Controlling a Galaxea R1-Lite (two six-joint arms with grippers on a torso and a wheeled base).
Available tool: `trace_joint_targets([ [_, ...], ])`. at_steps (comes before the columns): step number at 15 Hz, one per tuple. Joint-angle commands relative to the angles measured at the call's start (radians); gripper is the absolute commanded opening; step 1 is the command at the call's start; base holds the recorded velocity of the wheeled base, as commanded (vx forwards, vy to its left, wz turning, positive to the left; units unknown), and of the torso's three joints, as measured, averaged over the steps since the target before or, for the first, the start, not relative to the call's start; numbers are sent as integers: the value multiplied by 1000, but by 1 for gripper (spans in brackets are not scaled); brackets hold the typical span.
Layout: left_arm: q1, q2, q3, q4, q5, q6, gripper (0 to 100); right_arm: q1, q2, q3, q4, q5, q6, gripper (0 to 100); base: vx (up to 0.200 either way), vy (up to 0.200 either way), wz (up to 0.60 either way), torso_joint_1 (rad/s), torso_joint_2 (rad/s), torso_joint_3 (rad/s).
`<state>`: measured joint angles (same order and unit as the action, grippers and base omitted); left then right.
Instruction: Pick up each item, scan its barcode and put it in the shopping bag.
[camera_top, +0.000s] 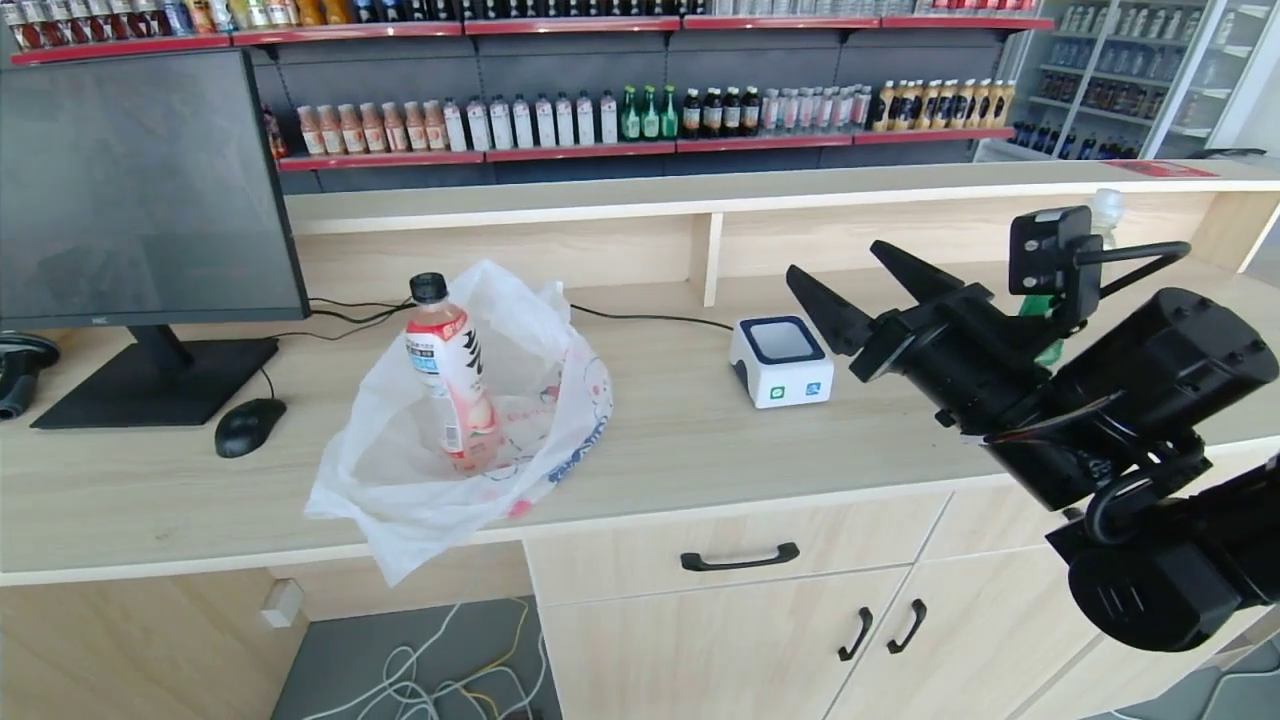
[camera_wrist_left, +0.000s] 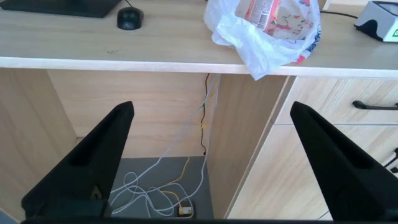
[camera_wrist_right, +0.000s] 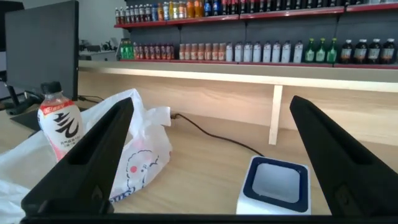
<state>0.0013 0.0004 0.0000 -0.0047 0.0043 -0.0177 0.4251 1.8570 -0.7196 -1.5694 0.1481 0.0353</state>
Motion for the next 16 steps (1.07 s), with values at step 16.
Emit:
trace_joint_targets([
  [16, 0, 1, 0, 0, 0, -1, 100, 6, 18, 2, -1, 1, 0, 100, 0, -200, 0, 4, 2, 3],
])
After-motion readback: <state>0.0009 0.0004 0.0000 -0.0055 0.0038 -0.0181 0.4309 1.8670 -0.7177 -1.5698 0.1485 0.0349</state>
